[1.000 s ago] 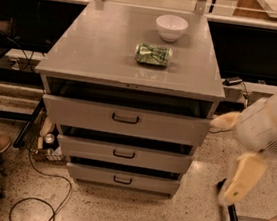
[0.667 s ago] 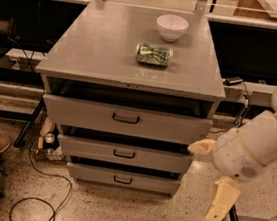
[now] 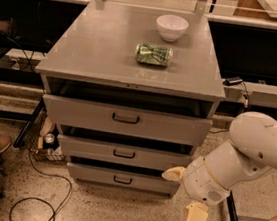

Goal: Open bottom drawer

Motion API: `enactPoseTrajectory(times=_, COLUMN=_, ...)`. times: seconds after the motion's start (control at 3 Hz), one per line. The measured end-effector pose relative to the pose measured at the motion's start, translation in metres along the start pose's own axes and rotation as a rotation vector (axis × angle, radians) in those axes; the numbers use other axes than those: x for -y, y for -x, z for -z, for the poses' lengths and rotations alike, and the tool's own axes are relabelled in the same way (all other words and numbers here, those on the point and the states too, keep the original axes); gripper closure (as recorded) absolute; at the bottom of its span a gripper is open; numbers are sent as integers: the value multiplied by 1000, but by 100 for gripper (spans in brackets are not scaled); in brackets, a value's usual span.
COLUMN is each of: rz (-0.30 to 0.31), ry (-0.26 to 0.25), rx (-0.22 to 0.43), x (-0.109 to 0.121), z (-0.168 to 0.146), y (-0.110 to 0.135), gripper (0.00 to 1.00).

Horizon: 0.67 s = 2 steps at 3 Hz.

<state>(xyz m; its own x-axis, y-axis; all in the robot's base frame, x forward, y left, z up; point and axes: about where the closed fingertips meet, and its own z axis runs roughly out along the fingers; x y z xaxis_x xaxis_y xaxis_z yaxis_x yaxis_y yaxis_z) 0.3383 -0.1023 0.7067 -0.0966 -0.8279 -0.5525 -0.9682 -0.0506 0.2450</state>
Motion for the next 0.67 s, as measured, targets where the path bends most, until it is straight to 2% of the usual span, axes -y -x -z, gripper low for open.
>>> enactPoseTrajectory(times=0.33, rz=-3, ry=4, rx=17, x=3, z=-7, y=-1, gripper=0)
enactPoseTrajectory(times=0.67, rz=-18, ry=27, rx=70, x=24, z=-49, y=-15, gripper=0)
